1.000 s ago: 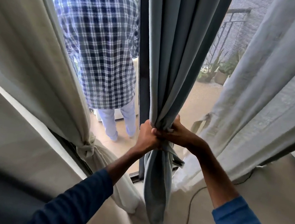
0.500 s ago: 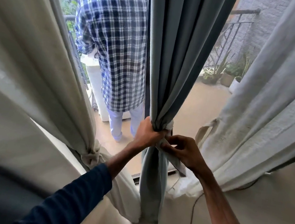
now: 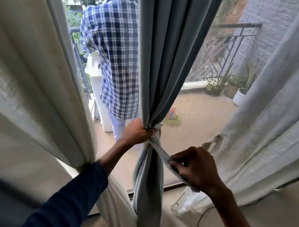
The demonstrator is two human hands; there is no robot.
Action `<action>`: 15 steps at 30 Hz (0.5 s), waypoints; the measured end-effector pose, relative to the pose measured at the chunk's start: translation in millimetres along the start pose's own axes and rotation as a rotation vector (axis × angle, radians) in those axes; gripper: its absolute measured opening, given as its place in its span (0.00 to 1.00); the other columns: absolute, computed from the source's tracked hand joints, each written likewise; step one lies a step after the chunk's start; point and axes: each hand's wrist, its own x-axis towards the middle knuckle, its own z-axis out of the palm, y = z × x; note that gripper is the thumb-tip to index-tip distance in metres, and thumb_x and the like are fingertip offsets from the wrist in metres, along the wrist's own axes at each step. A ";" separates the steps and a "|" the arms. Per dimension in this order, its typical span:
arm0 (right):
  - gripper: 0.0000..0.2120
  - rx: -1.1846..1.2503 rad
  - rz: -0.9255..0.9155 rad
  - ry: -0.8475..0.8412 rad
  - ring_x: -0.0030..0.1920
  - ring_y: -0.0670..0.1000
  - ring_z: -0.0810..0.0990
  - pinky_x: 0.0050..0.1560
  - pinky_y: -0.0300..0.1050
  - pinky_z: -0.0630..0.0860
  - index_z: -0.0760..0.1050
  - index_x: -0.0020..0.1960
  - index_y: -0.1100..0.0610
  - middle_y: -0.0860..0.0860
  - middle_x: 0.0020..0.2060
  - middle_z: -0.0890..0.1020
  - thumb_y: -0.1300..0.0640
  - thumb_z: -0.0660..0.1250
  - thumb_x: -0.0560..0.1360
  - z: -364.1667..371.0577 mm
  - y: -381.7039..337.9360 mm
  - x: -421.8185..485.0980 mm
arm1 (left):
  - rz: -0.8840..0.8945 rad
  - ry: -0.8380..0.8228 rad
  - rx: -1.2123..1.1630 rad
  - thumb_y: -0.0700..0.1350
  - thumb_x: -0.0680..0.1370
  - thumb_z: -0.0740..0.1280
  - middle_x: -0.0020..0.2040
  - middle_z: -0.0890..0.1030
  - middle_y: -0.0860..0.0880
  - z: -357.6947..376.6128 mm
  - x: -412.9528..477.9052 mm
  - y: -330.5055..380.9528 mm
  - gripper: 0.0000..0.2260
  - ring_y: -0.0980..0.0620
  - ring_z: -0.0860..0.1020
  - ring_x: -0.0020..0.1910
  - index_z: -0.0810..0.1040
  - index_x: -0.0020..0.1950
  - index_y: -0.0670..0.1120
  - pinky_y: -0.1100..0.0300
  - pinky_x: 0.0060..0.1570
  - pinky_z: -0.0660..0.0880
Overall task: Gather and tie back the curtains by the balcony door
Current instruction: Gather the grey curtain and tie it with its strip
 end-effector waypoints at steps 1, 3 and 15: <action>0.05 -0.010 -0.005 0.023 0.35 0.45 0.81 0.32 0.40 0.69 0.84 0.47 0.35 0.42 0.30 0.82 0.44 0.72 0.73 -1.8 0.6 -1.0 | -0.001 -0.013 -0.038 0.56 0.74 0.71 0.56 0.82 0.43 -2.0 0.5 -2.1 0.21 0.40 0.80 0.56 0.78 0.62 0.45 0.49 0.52 0.78; 0.03 -0.036 0.013 0.070 0.33 0.45 0.81 0.33 0.40 0.71 0.84 0.46 0.34 0.40 0.28 0.81 0.41 0.73 0.73 -4.3 6.0 -0.7 | 0.001 -0.055 -0.106 0.55 0.71 0.73 0.55 0.82 0.44 -2.3 -2.7 -8.8 0.21 0.42 0.80 0.56 0.79 0.60 0.46 0.47 0.54 0.79; 0.07 0.044 0.254 0.035 0.51 0.45 0.84 0.45 0.38 0.75 0.87 0.50 0.42 0.40 0.48 0.87 0.48 0.74 0.72 27.4 36.9 33.0 | 0.335 -0.125 -0.443 0.44 0.68 0.76 0.50 0.85 0.47 10.0 -47.3 -25.4 0.16 0.47 0.83 0.53 0.82 0.54 0.44 0.43 0.52 0.79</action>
